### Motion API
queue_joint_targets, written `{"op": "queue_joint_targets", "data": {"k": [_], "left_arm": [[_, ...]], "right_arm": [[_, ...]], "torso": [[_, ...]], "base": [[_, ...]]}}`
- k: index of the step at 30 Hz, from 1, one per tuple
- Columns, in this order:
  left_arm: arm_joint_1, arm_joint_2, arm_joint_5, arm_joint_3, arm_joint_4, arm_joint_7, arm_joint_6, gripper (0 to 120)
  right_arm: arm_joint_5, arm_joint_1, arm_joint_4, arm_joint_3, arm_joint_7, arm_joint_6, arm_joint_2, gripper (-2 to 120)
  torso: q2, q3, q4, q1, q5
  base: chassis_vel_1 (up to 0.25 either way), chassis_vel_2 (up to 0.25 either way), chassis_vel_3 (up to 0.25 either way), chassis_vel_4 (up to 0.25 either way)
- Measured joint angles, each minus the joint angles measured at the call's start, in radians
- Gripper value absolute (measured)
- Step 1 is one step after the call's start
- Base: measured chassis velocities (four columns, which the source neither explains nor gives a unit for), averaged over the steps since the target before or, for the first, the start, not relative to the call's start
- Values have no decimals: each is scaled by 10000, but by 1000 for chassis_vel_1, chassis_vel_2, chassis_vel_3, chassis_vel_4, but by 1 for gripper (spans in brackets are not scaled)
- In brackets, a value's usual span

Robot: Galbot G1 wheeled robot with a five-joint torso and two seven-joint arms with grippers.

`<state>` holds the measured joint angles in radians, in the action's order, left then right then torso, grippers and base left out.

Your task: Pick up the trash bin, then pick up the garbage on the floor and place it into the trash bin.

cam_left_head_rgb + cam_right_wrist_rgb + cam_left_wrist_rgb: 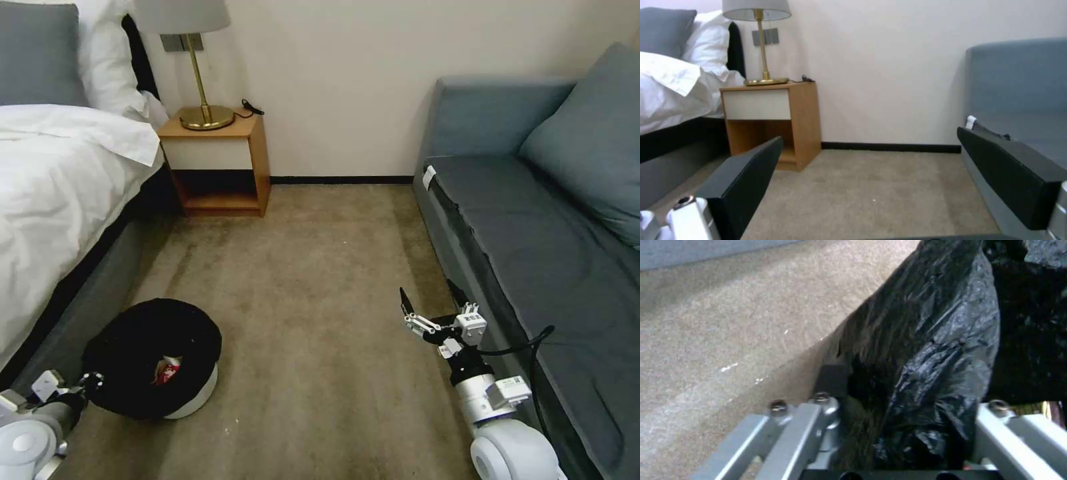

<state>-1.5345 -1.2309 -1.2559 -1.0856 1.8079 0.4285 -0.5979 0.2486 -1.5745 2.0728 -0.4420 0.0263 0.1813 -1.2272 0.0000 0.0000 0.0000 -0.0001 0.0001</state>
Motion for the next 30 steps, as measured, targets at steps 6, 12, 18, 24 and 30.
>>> {"op": "queue_joint_targets", "data": {"k": [6,12,18,24,30], "left_arm": [[-241,-61,495,-68,304,-102,-180,53],[-862,-389,2569,-136,1166,-645,960,75],[-1351,-603,4242,-143,1710,-1070,2289,98],[-1788,-870,5198,66,2316,-1869,3993,100],[-2461,-1301,7209,472,3062,-3215,6566,100]], "right_arm": [[4,8,-4,8,4,-8,3,100],[9,12,-7,14,10,-14,5,100],[14,17,-7,19,15,-19,5,100],[17,18,-7,22,18,-21,5,100],[18,19,-8,23,18,-22,5,100]], "torso": [[0,0,0,0,-2],[0,0,1,0,-1],[0,0,1,0,-1],[0,0,-2,1,1],[0,1,1,0,-2]], "base": [[0,0,0,0],[0,0,0,0],[0,0,0,0],[0,0,0,0],[0,0,0,0]]}}
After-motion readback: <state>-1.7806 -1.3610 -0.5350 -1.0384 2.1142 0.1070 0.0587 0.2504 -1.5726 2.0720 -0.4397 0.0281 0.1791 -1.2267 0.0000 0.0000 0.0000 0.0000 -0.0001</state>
